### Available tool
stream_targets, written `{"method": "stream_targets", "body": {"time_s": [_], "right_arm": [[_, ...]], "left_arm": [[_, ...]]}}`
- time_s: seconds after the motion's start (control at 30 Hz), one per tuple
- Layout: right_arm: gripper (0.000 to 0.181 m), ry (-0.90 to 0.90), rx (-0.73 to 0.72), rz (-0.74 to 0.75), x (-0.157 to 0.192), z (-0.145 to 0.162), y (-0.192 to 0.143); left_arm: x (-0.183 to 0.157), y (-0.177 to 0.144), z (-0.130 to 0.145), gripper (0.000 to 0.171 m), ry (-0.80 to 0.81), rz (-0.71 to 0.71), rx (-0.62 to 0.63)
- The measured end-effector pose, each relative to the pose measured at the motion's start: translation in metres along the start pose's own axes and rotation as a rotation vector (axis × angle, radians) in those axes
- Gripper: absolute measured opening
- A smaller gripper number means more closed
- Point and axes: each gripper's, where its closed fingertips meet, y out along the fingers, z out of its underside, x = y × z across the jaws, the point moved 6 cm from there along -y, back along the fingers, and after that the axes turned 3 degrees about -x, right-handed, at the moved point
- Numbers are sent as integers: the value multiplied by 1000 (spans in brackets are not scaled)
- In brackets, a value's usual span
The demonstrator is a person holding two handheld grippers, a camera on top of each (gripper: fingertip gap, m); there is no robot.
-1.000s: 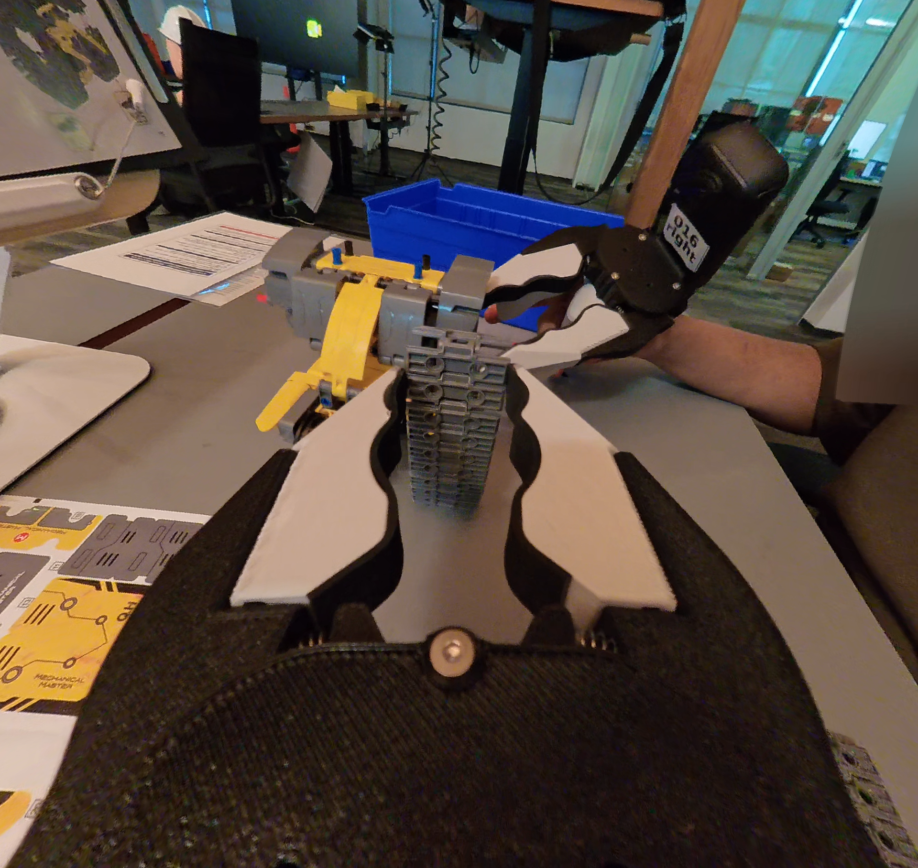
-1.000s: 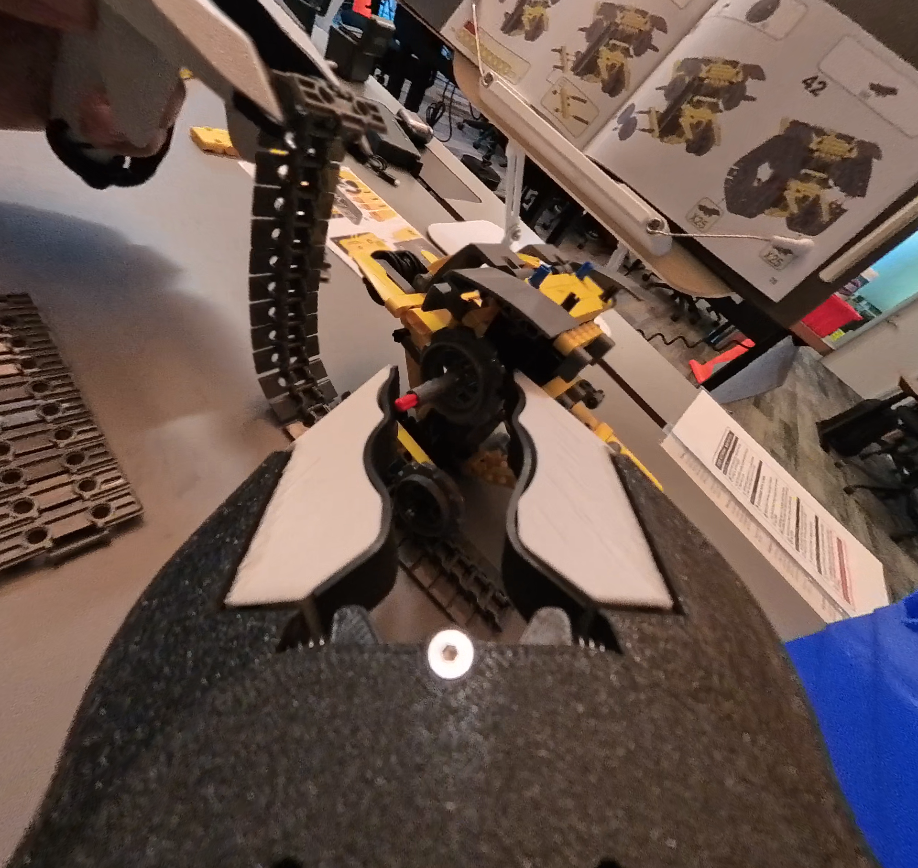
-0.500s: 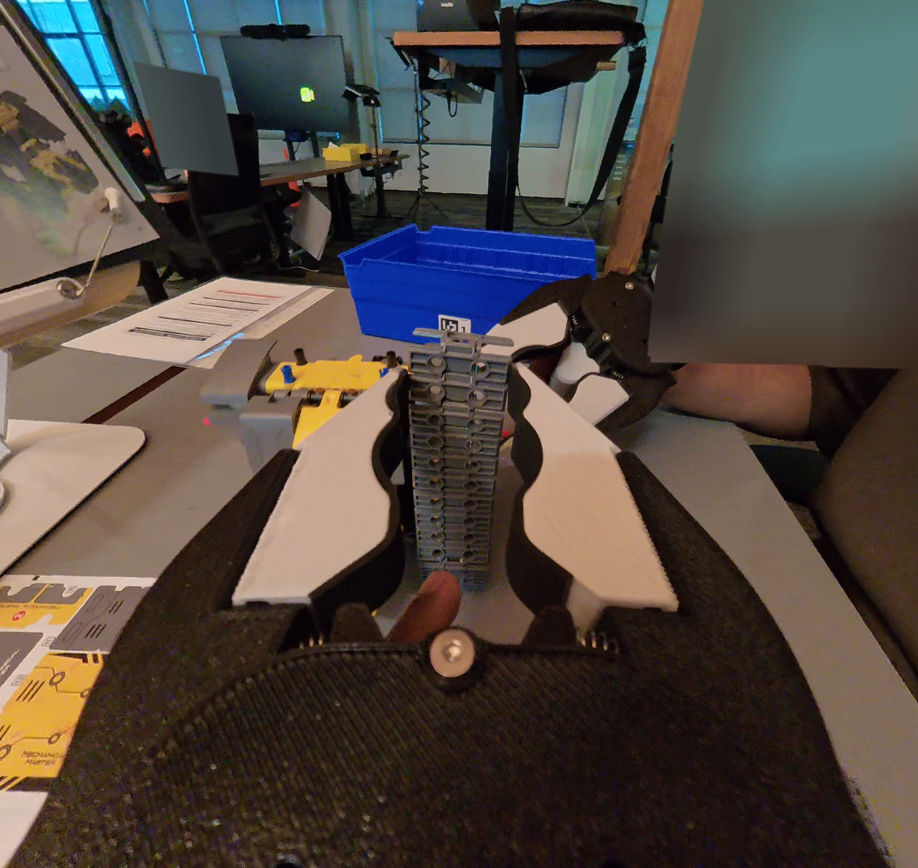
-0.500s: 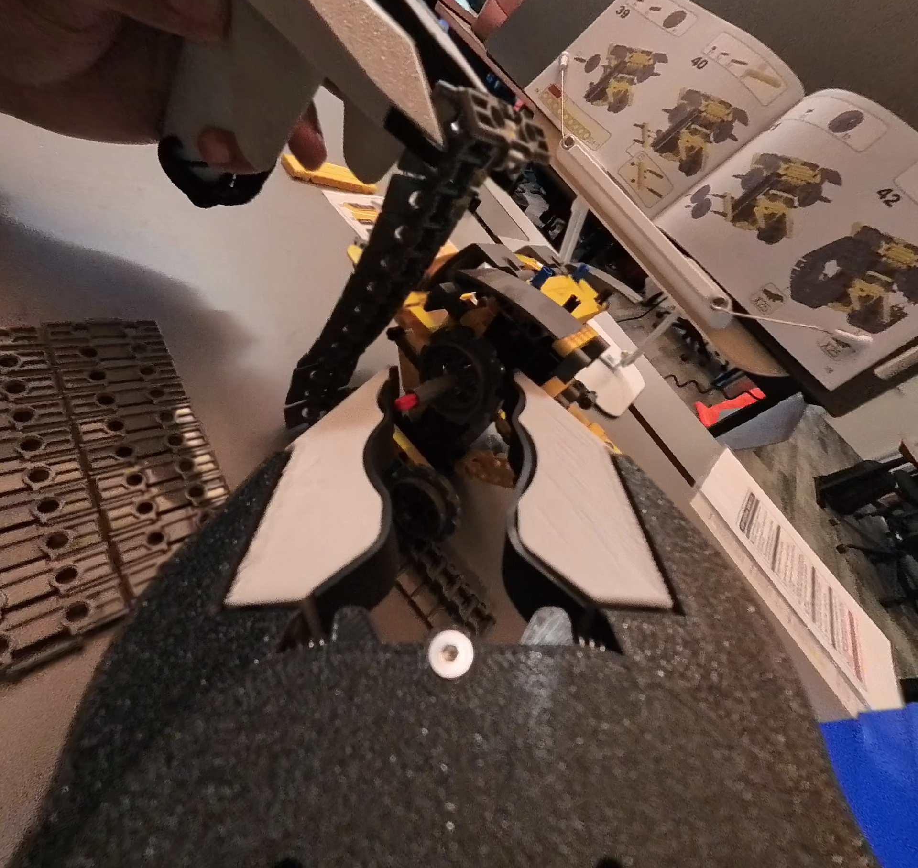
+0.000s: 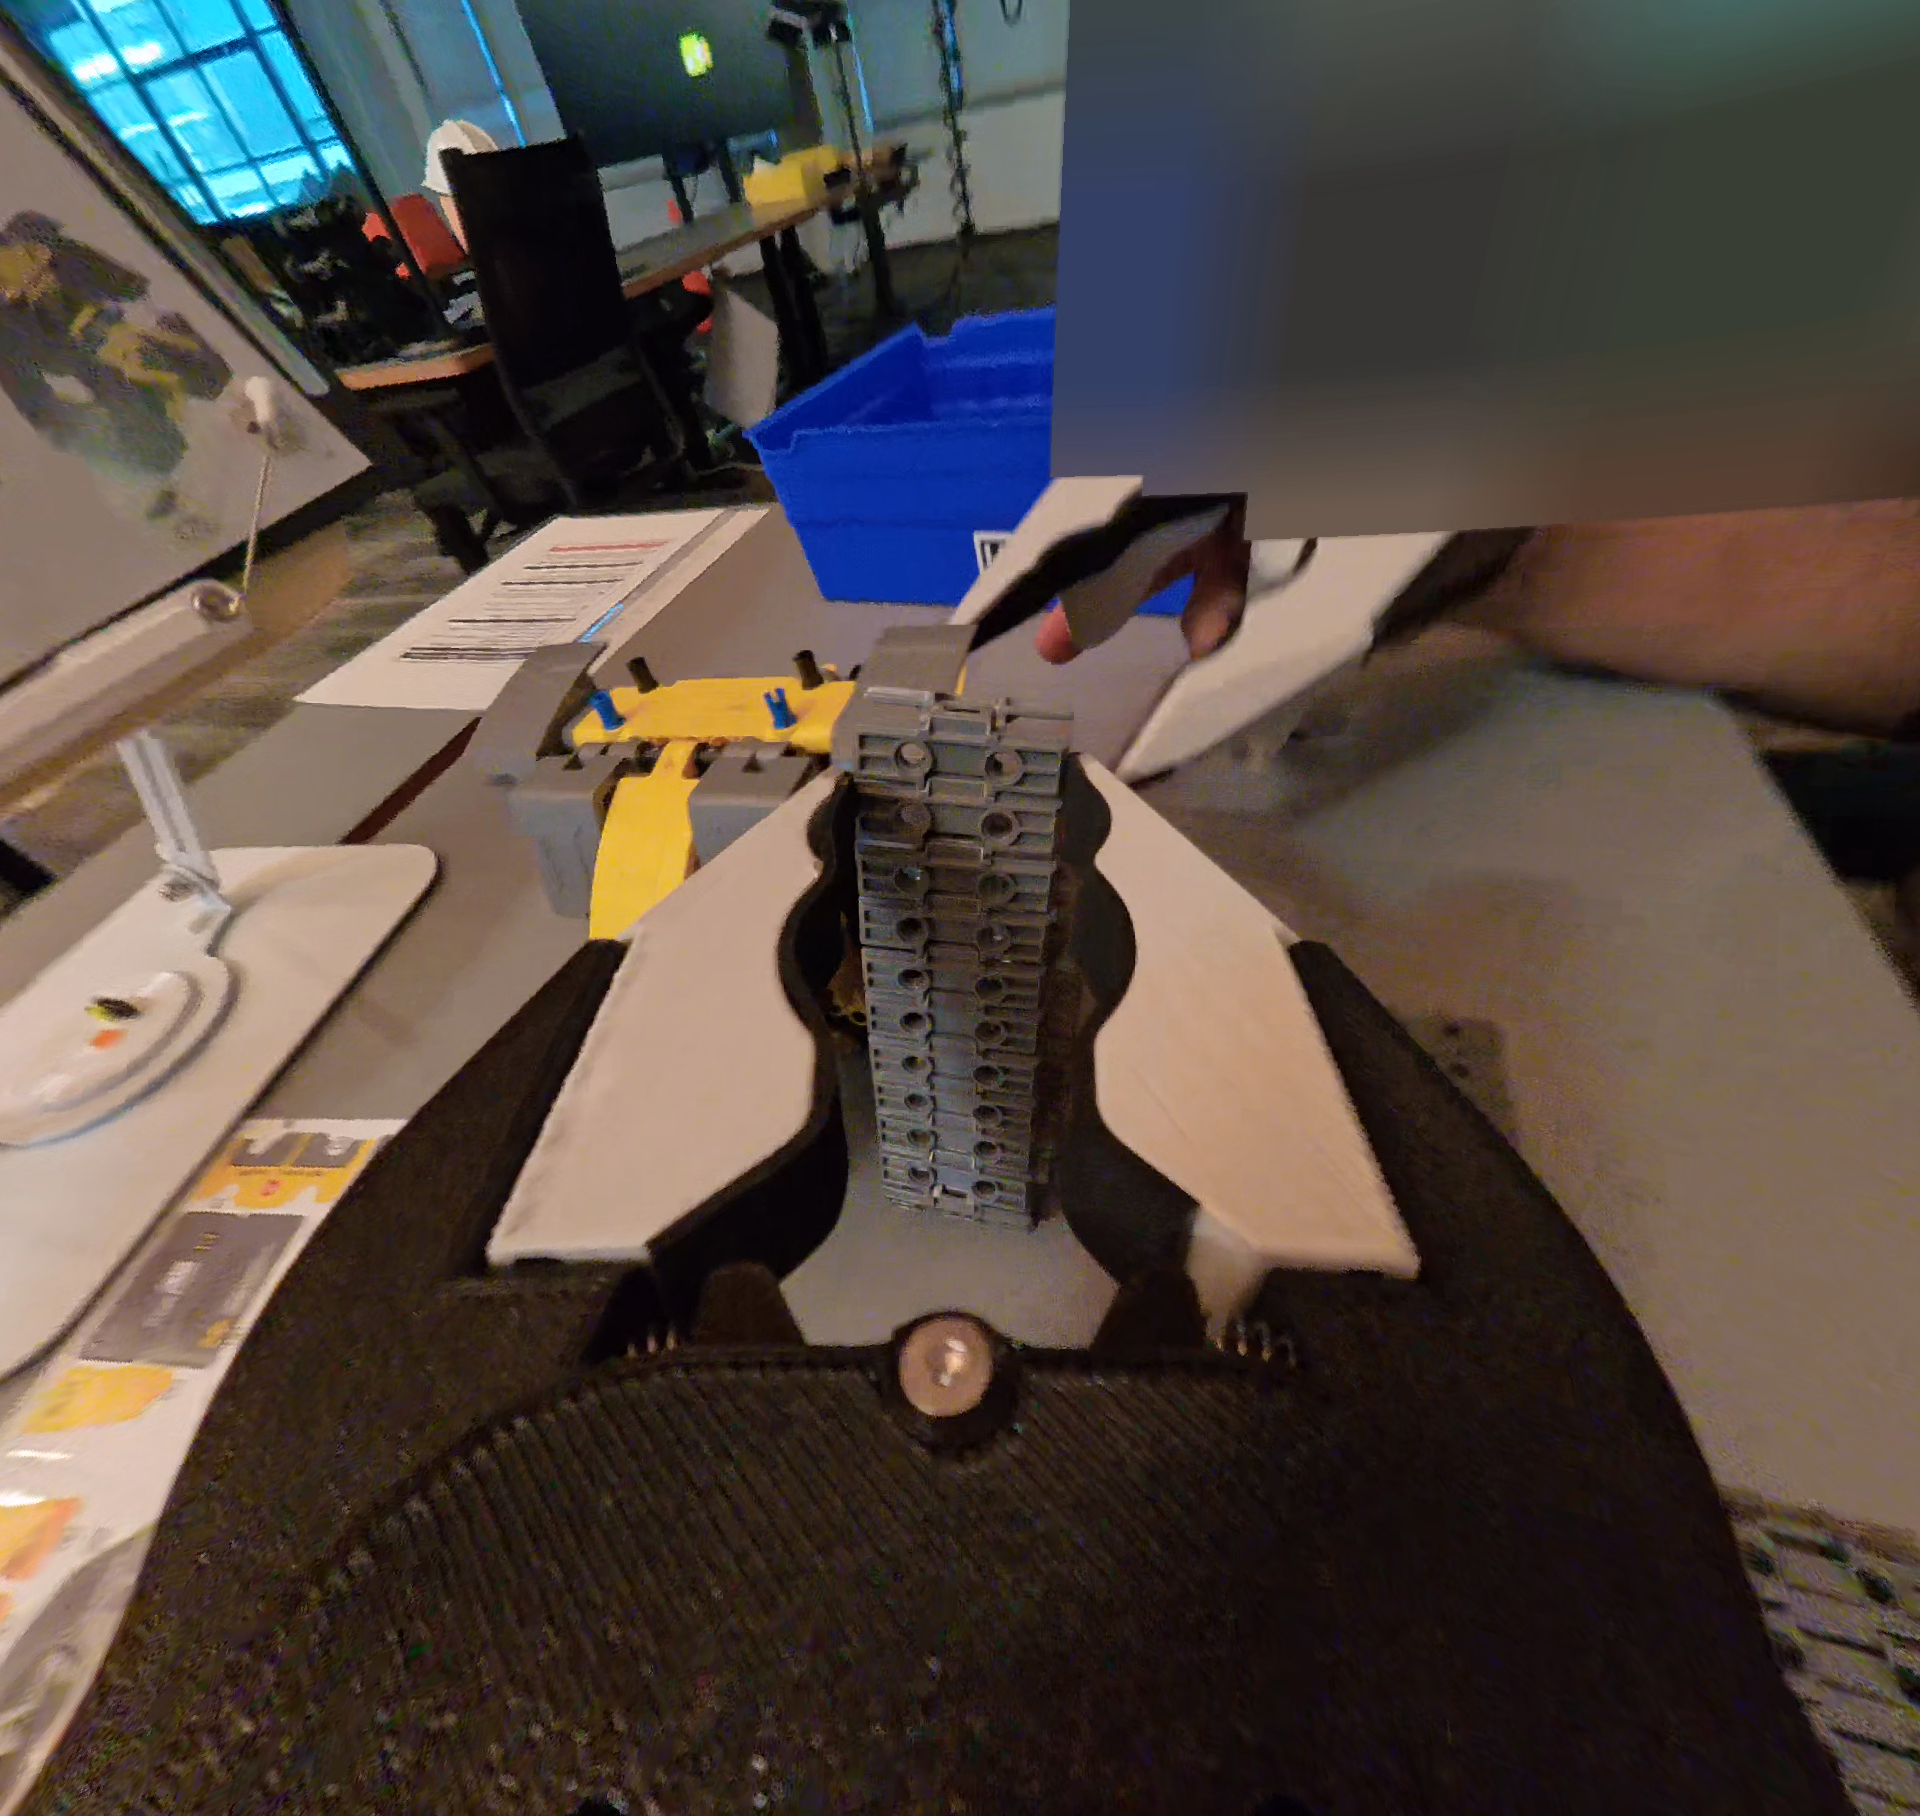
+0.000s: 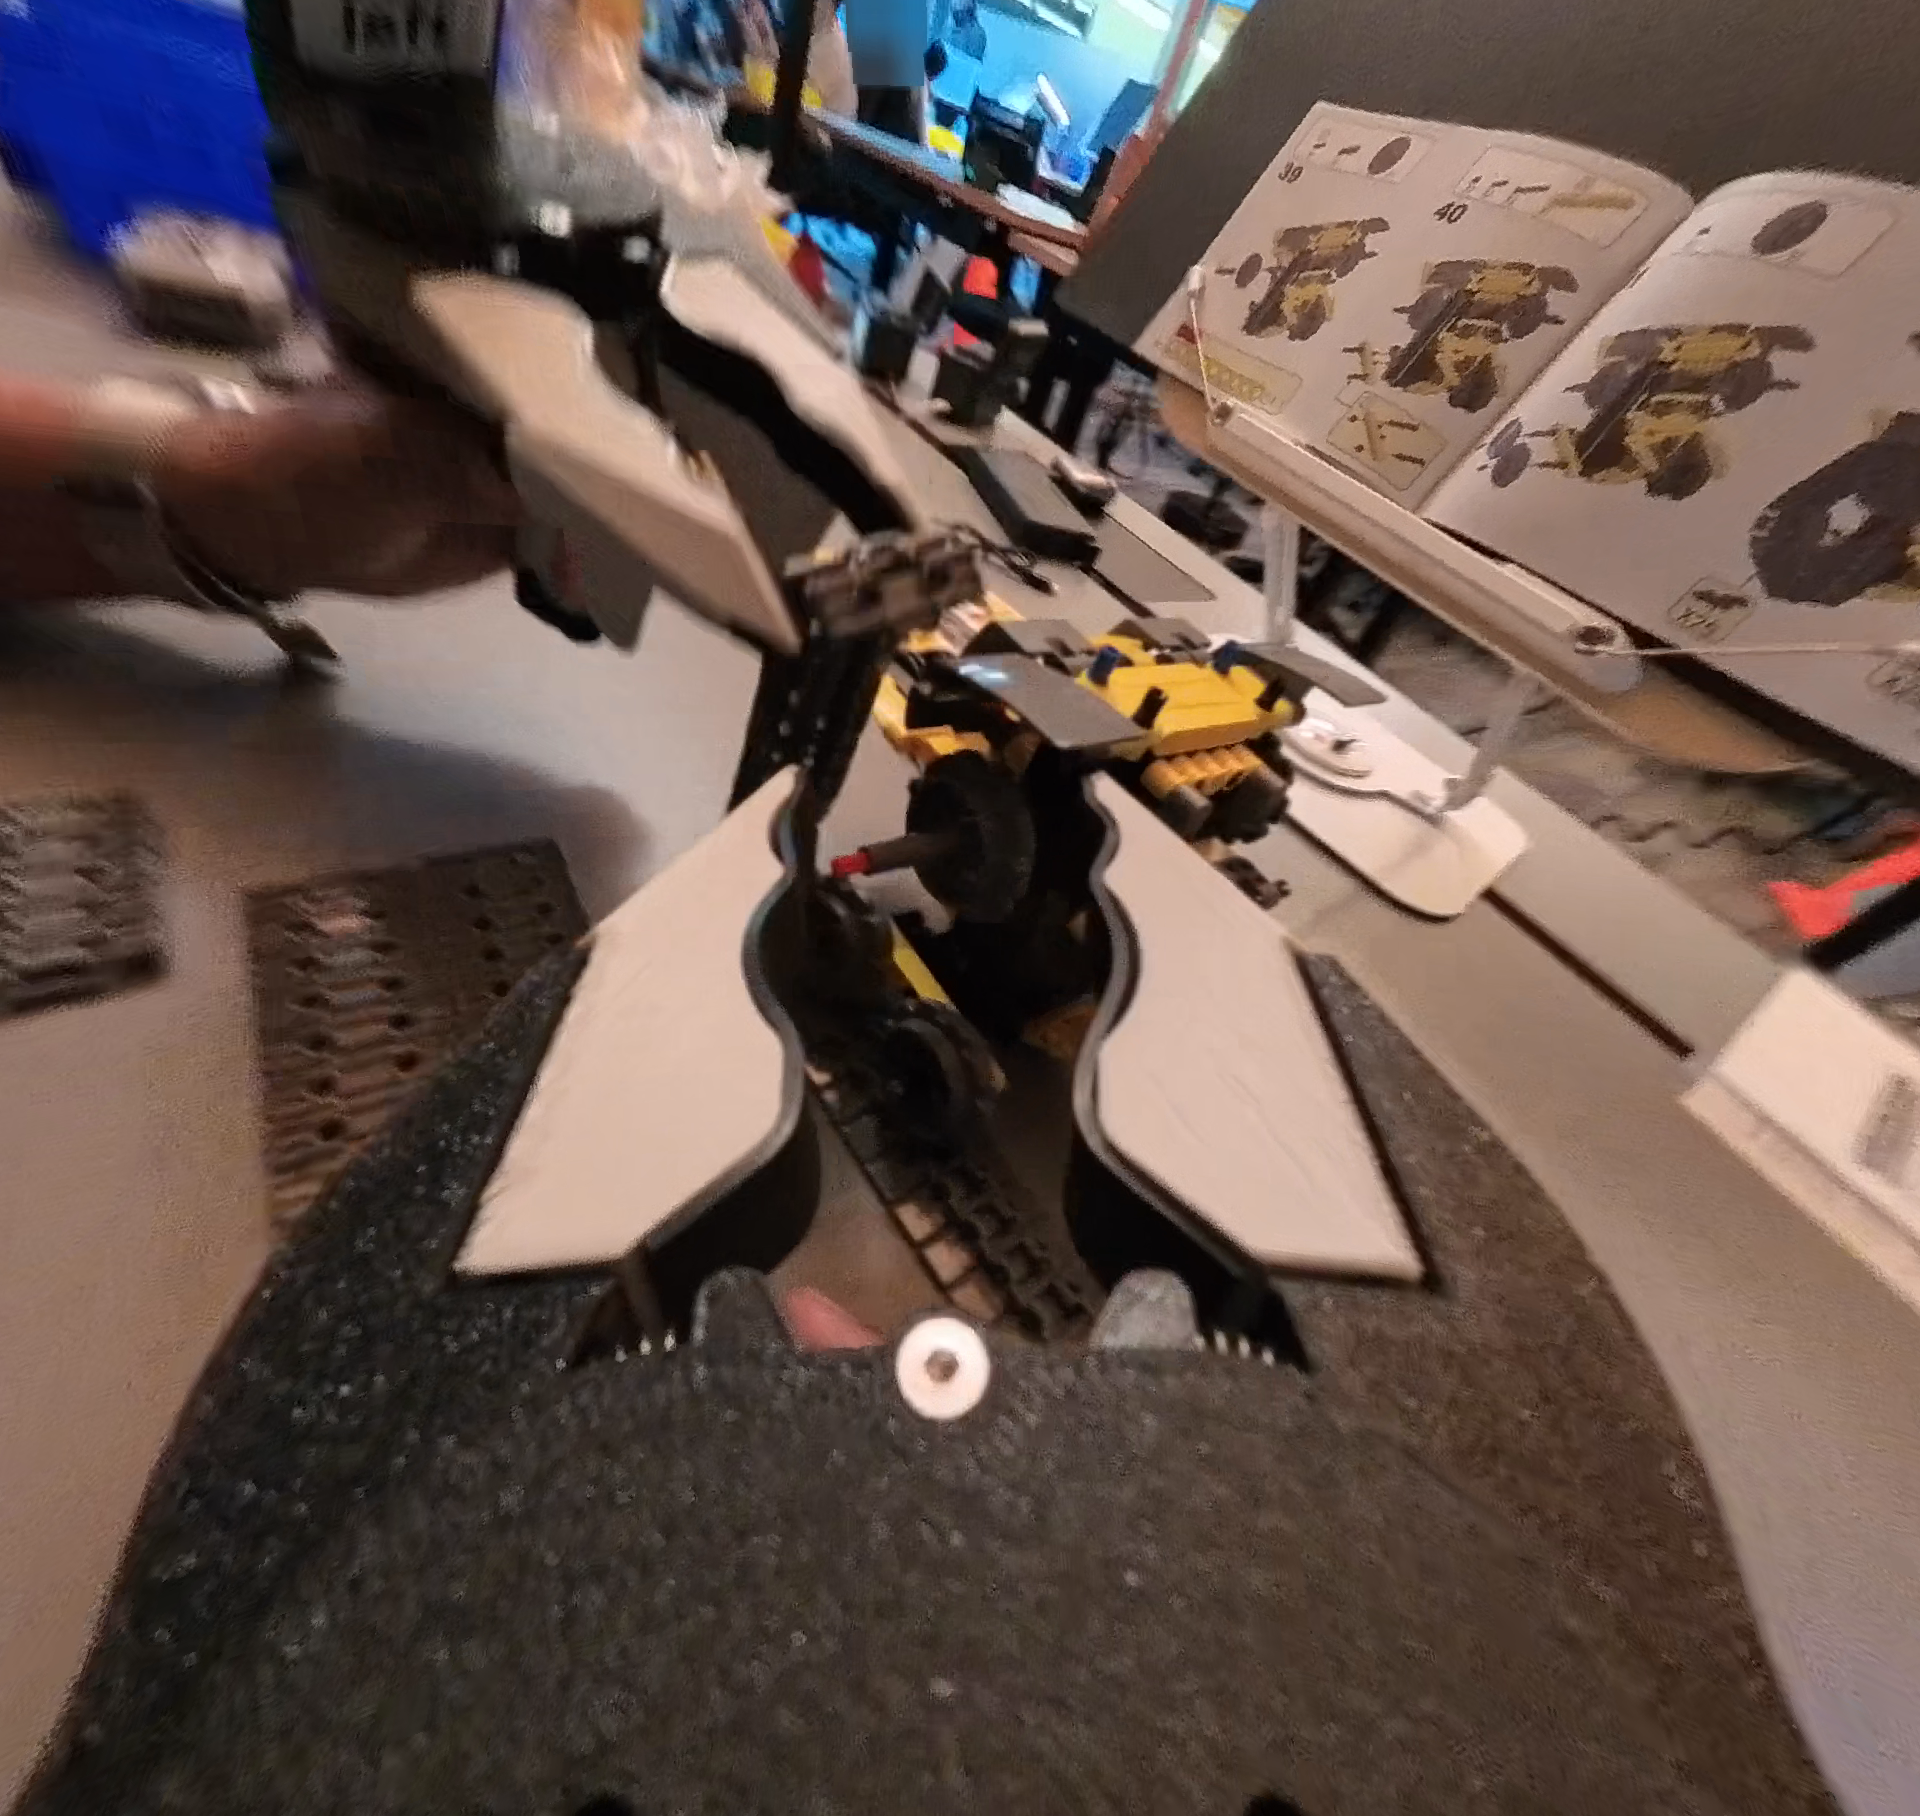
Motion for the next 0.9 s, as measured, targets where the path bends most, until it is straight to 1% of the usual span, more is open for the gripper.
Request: {"method": "stream_targets", "body": {"time_s": [0.1,0.13,0.2,0.27,0.37,0.47,0.57,0.6,0.63,0.67,0.77,0.83,0.9], "right_arm": [[41,225,-87,-95,-4,-10,-9],[41,313,-99,-147,-5,-11,-11],[41,475,-75,-256,-4,-7,-11],[40,598,-49,-350,-4,-3,-9],[38,777,-62,-418,-10,0,-9],[38,827,-62,-414,-15,2,-10],[43,824,-33,-447,-6,2,-7],[46,845,-27,-483,-1,1,-5],[46,877,-25,-515,3,1,-2],[46,915,-28,-534,6,0,0],[47,1020,-28,-562,10,4,8],[46,1032,-11,-567,9,7,9],[44,1018,-25,-541,4,6,6]], "left_arm": [[-15,9,0,36,157,-24,90],[-19,12,0,36,204,-39,113],[-23,16,0,36,283,-75,138],[-24,17,0,35,327,-99,155],[-24,16,1,35,324,-103,152],[-22,12,0,35,290,-94,111],[-18,5,-4,35,272,-101,50],[-20,4,-4,19,281,-97,35],[-22,2,-5,8,303,-94,17],[-24,2,-6,5,320,-96,1],[-25,6,-4,9,316,-97,19],[-25,9,0,13,311,-88,38],[-24,8,0,24,282,-75,42]]}}
